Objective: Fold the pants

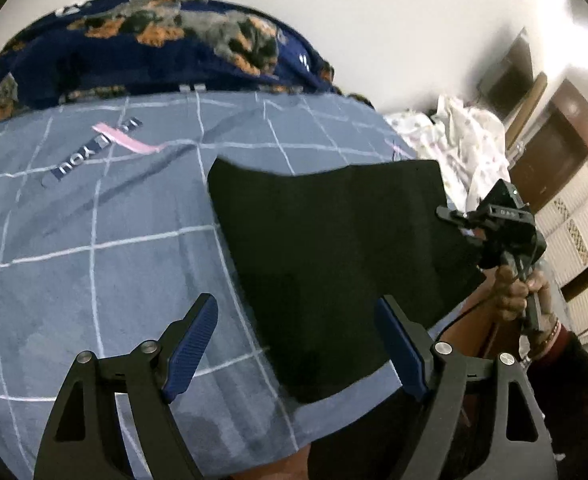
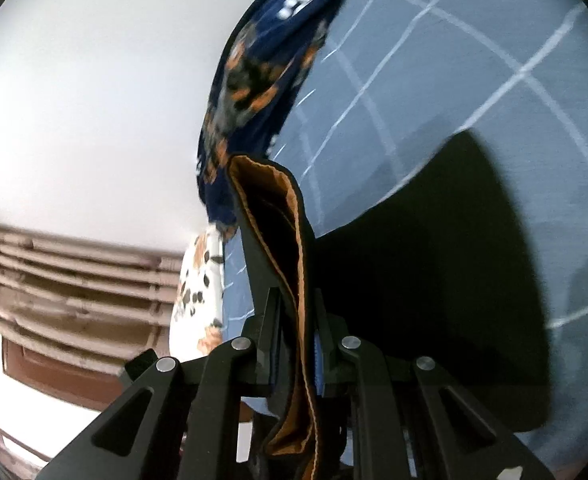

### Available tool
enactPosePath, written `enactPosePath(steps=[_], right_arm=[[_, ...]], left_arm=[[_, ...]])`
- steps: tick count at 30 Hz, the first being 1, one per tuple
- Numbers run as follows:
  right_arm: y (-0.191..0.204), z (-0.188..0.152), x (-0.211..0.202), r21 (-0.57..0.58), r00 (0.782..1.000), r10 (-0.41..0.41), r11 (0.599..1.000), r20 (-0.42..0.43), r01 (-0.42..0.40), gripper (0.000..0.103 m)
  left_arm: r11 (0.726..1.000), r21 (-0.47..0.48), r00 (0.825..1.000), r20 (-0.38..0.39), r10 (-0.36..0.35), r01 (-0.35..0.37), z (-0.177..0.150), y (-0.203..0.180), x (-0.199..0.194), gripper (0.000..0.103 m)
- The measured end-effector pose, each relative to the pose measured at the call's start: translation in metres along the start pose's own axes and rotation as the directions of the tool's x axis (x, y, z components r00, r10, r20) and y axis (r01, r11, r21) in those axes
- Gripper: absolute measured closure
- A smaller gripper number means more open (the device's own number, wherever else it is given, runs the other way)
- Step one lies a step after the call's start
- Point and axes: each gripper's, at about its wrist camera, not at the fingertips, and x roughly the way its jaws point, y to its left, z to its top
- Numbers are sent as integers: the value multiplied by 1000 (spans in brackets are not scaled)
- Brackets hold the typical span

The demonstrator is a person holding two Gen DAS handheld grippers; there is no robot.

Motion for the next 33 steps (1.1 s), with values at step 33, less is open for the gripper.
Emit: enactPosePath(steps=[33], right_arm=[[-45, -19, -92, 52, 979, 107, 992, 176, -118, 87]], left_arm=[[998, 67, 979, -202, -5, 19, -4, -29, 78, 22]])
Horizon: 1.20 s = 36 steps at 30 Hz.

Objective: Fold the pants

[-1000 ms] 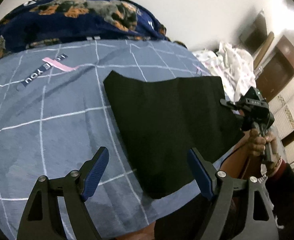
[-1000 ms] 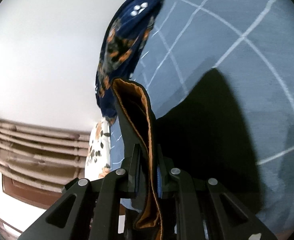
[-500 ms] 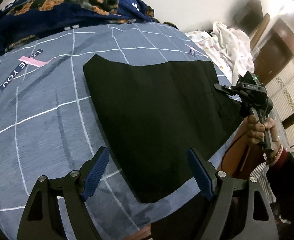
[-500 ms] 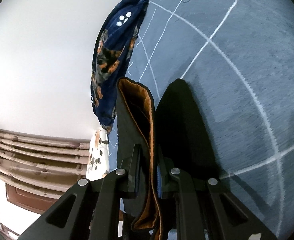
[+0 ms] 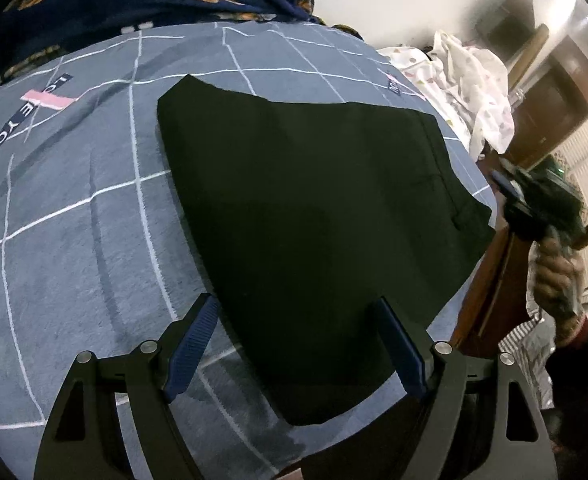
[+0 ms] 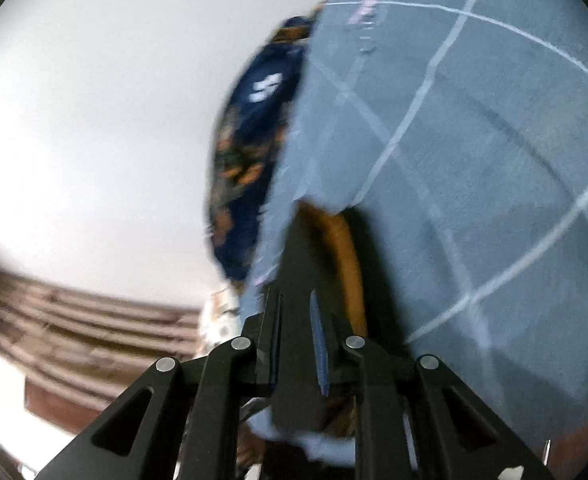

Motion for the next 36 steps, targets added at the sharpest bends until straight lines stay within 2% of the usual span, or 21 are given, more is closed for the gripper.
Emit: enactPosePath(steps=[2, 4, 6, 8, 9, 15, 21, 23, 24, 27, 31, 34, 36], right_arm=[[9, -17, -5, -14, 998, 49, 999, -49, -49, 85], [12, -40, -2, -5, 991, 72, 997, -112, -73, 75], [7, -55, 4, 1, 989, 30, 1000, -145, -30, 69], [-5, -64, 12, 23, 987, -6, 1000, -163, 9, 69], [-14, -65, 15, 50, 987, -21, 998, -157, 30, 69], [-46, -60, 19, 202, 994, 18, 979, -104, 3, 71], [-45, -54, 22, 218, 996, 8, 976, -89, 12, 71], [-44, -55, 24, 225, 997, -9, 974, -83, 27, 77], [-43, -53, 27, 222, 996, -34, 974, -85, 52, 89], [-32, -54, 24, 171, 994, -87, 980, -67, 98, 90], [-6, -65, 11, 113, 998, -44, 992, -48, 49, 91], [-14, -73, 8, 126, 995, -76, 988, -67, 84, 92], [-34, -77, 8, 188, 993, -95, 976, -72, 107, 93]], left_arm=[[1000, 5, 1000, -5, 2, -2, 1, -1, 2, 22], [1000, 2, 1000, -4, -2, 2, 0, 0, 3, 22], [1000, -9, 1000, -3, -11, 11, 0, 2, 3, 22], [999, -26, 1000, -11, -19, 18, 0, 6, 5, 22], [999, -40, 1000, -14, -24, 23, 0, 8, 5, 22], [997, -68, 1000, 1, -28, 28, -2, 15, 1, 22], [997, -71, 999, -15, -37, 36, -5, 14, 6, 22], [998, -55, 999, -16, -30, 29, -5, 11, 6, 22], [999, -48, 1000, -16, -25, 24, -5, 8, 6, 22], [999, -37, 1000, -14, -15, 14, -4, 5, 2, 22], [1000, -15, 1000, -9, -21, 21, -3, -1, 0, 22], [1000, 11, 1000, -19, -1, 2, -4, -5, 6, 21], [1000, 15, 1000, -28, 5, -4, -5, -6, 10, 21]])
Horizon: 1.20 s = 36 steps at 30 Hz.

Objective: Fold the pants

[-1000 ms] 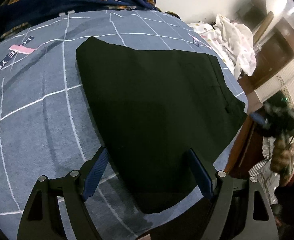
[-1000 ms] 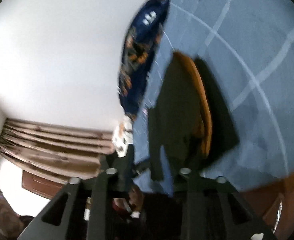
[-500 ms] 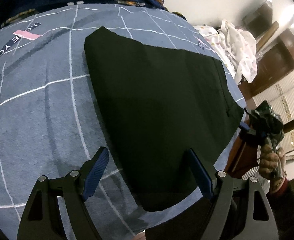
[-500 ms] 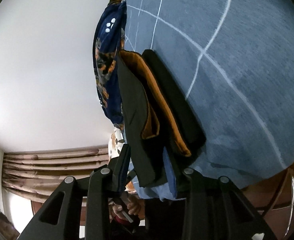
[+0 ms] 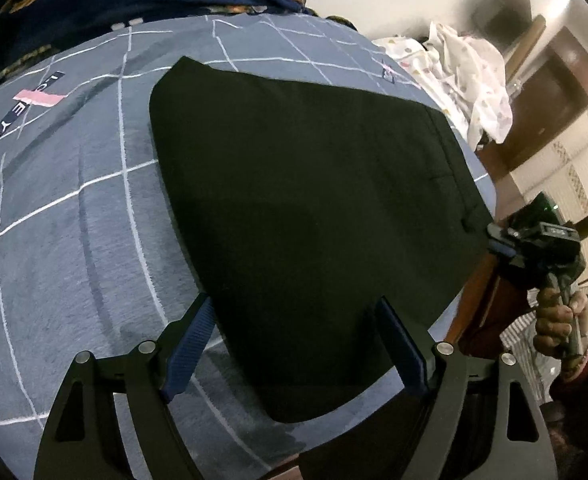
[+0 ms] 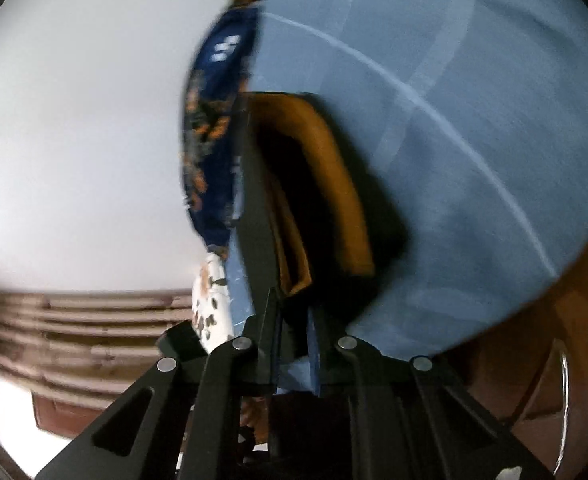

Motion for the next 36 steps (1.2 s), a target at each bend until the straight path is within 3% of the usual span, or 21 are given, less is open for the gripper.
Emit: enactPosePath(steps=[2, 5, 8, 14, 18, 22, 26, 32, 36], right_arm=[[-21, 0, 0, 73, 1000, 30, 997, 5, -30, 94], [-24, 2, 0, 82, 998, 59, 995, 11, -60, 93], [-17, 2, -4, 40, 1000, 17, 999, 11, -18, 90], [-23, 0, -10, 86, 1000, 22, 996, 11, -22, 87], [-15, 1, -12, 85, 1000, 6, 996, 25, -8, 76], [-9, 2, -20, 81, 998, -15, 997, 55, 10, 47], [-8, 4, -25, 90, 998, -7, 996, 64, 1, 43], [3, 8, -14, 61, 999, -18, 998, 34, 15, 47], [6, 14, -4, 51, 996, -89, 995, 23, 88, 80]], left_arm=[[1000, -7, 1000, -8, -9, 8, -1, 1, 3, 21], [1000, -16, 1000, -18, -11, 11, -2, 3, 5, 21], [999, -27, 1000, -16, -18, 17, -2, 3, 5, 21], [999, -27, 1000, -21, -18, 17, -4, 4, 6, 21], [999, -28, 1000, -22, -20, 19, -3, 5, 8, 21], [999, -26, 1000, -22, -19, 18, -3, 4, 8, 21], [1000, -24, 1000, -23, -19, 18, -4, 5, 8, 20], [1000, -25, 1000, -23, -18, 18, -4, 4, 8, 20], [1000, -26, 1000, -23, -17, 16, -4, 5, 7, 20]])
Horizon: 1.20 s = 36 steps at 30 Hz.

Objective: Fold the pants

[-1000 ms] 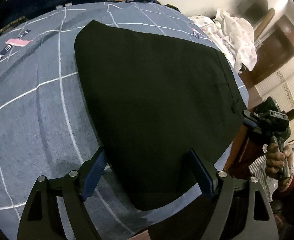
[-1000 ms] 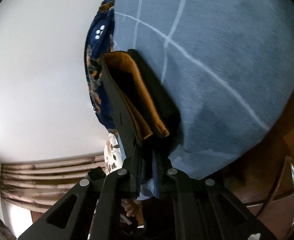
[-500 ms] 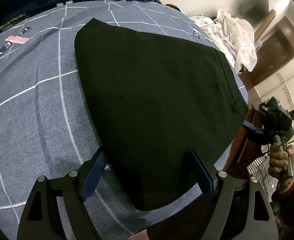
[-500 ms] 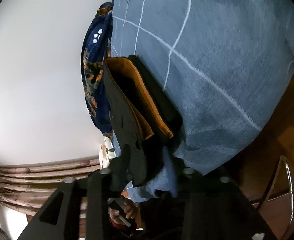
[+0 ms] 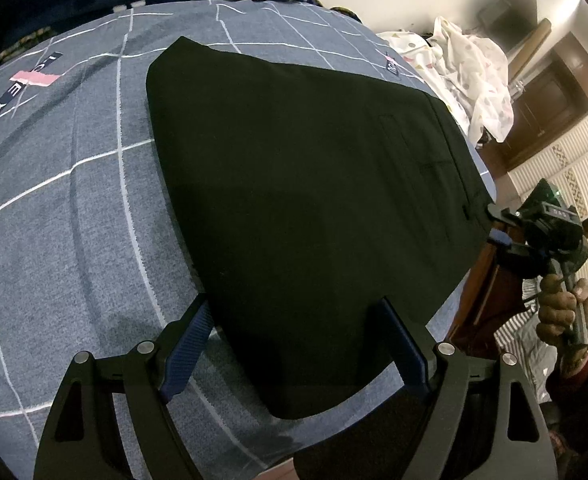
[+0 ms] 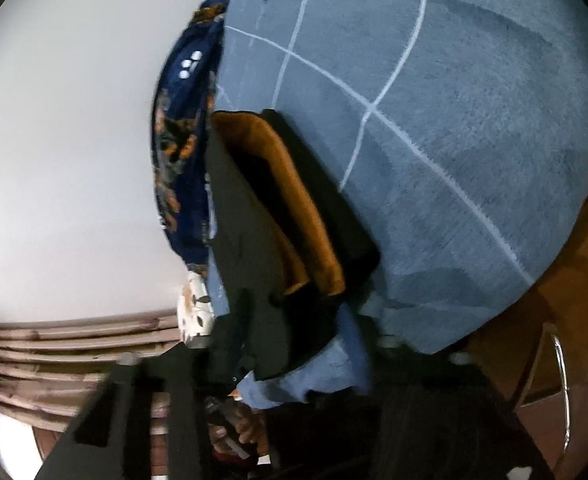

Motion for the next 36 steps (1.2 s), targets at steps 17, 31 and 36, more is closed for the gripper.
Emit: enactPosePath(steps=[17, 31, 36], right_arm=[[2, 16, 1, -117, 1000, -7, 993, 29, 10, 86], [36, 47, 1, -242, 995, -100, 965, 9, 100, 50], [37, 63, 22, -285, 988, -148, 950, -46, 128, 50]], left_arm=[[1000, -18, 1000, 18, 10, -9, -4, 7, -2, 19], [999, -49, 999, 28, -21, 22, -5, 11, -2, 19], [987, -125, 994, 56, -90, 97, -3, 28, -6, 19]])
